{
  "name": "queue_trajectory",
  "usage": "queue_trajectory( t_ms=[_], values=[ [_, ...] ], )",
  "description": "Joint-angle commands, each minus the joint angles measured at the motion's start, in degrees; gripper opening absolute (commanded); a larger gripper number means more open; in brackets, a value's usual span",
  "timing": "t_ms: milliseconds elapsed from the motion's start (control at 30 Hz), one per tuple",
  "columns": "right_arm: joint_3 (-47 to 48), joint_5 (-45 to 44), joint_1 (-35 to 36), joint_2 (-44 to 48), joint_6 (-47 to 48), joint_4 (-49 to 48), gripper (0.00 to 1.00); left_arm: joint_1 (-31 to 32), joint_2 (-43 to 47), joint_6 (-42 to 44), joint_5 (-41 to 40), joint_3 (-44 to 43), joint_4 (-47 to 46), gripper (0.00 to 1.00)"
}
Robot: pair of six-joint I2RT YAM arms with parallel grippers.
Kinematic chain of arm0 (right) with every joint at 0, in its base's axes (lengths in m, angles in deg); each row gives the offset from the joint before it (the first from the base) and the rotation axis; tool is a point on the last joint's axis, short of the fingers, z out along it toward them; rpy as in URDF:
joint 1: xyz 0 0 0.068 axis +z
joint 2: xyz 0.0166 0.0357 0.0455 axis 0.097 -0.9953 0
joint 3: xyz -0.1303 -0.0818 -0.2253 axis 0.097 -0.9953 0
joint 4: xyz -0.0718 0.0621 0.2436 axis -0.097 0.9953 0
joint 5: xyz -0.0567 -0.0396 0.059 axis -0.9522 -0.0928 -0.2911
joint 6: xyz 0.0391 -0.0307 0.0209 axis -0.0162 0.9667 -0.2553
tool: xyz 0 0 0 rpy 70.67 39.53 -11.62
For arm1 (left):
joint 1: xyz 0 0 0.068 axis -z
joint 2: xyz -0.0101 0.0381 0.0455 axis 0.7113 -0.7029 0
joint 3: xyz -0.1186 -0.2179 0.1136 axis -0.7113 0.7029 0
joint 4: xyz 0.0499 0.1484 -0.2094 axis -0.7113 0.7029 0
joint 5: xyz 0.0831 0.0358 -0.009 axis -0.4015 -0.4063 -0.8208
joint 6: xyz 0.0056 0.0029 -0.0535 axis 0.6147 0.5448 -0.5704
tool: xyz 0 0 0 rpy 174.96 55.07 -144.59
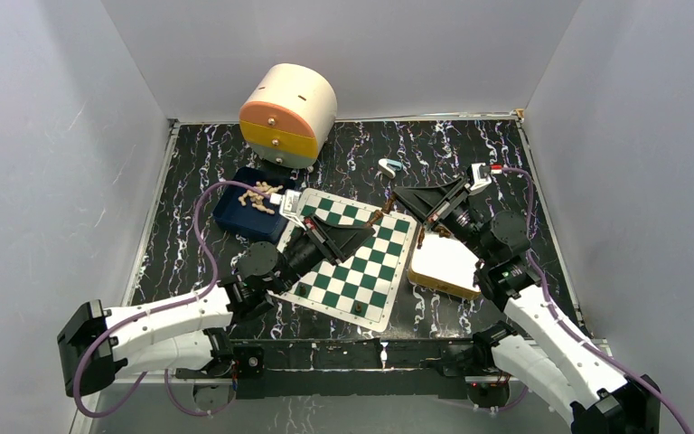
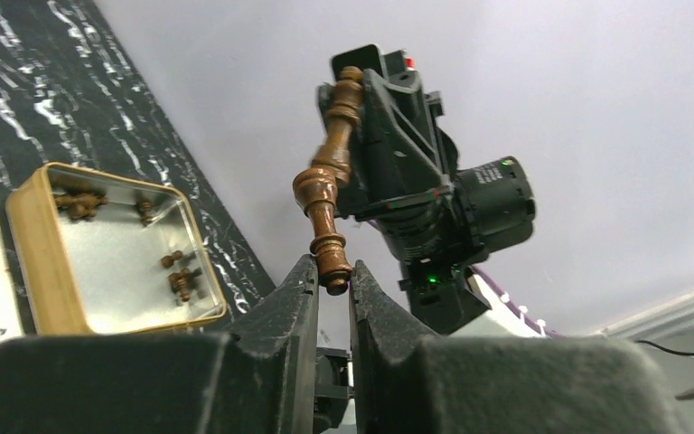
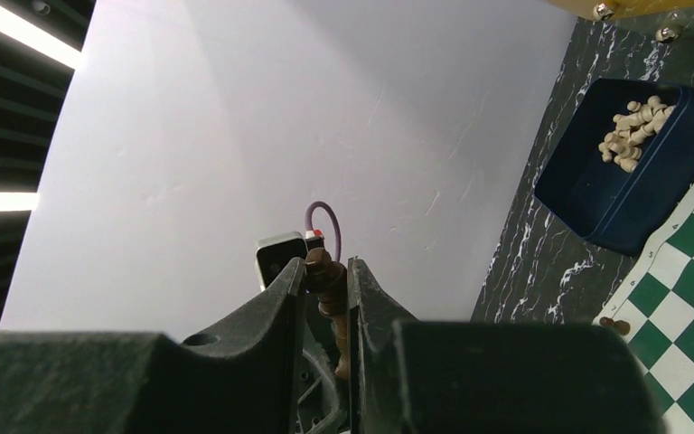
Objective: Set up the chess pieces on the board
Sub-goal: Pick up the chess piece, then place the chess piece on the chessboard.
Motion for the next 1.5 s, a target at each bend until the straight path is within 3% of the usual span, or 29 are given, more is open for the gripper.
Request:
queue_trajectory(
  t_ms=[0,100,367,567,700,833,1033,1467],
  values=[
    [0.28,-0.07,0.31,2.84,4.01,0.48,0.07,0.04,3.73,2.57,-4.37,-2.33,8.65,0.00],
    [1.15,-1.27,0.35,4.25,9.99,5.75,0.07,0.08,5.18,4.52,-5.56,-5.49,19.35,0.00],
    [9.03,-7.26,0.32,7.17,33.43,33.06,0.08,0.02,7.76,11.38,-5.32,-13.90,49.66,0.00],
    [9.57,-6.79,0.34,8.47,41.85,40.26,0.08,0.01,5.91,15.39,-6.61,-23.64,72.63,0.00],
    [9.42,-7.19,0.38,7.49,47.67,43.55,0.08,0.01,2.30,16.61,-5.00,-28.63,82.59,0.00],
    [11.29,-7.57,0.34,4.63,51.72,47.21,0.08,0.01,-2.96,17.33,-0.98,-30.73,88.13,0.01],
    [9.25,-7.54,0.32,6.06,51.38,44.38,0.09,-0.46,-9.69,19.06,3.34,-32.09,90.92,0.00],
    [7.78,-8.34,0.36,9.77,51.64,46.34,0.09,-9.14,-22.48,28.56,15.72,-34.83,96.72,0.00]
  ],
)
